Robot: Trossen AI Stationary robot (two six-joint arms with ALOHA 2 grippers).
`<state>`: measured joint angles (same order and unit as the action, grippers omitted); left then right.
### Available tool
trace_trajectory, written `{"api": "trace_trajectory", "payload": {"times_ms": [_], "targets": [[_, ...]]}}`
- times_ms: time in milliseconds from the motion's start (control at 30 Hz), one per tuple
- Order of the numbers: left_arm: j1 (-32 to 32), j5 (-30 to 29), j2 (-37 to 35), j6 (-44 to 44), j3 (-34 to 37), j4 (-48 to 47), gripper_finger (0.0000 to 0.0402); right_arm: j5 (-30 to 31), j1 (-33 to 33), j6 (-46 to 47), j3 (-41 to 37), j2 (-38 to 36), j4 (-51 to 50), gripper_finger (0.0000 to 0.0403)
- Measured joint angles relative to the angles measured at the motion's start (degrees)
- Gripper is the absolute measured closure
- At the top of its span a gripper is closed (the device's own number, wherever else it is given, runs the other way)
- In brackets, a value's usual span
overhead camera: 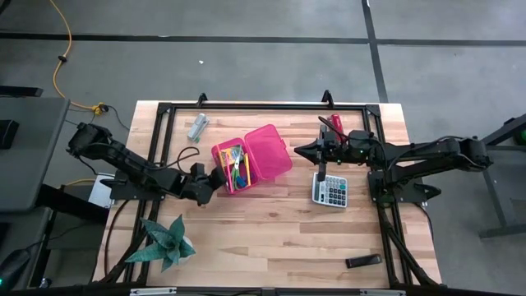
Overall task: Pack school essentials
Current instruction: Put the orange pencil into the pink pencil box, then put the green eraser into the pink pencil box
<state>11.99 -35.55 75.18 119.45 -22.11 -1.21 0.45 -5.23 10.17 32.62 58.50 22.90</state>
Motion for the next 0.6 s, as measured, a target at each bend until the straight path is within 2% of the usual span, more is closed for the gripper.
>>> {"api": "trace_trajectory", "payload": {"times_ms": [433, 600], "targets": [[0.02, -0.57, -0.17, 0.35, 0.00, -0.57, 0.0394, 0.00, 0.00, 0.02, 0.00, 0.00, 0.00, 0.0403], [0.00, -6.36, -5.63, -7.70, 0.07, -0.48, 0.0386, 0.00, 0.00, 0.02, 0.00, 0.00, -0.01, 0.0403]]}}
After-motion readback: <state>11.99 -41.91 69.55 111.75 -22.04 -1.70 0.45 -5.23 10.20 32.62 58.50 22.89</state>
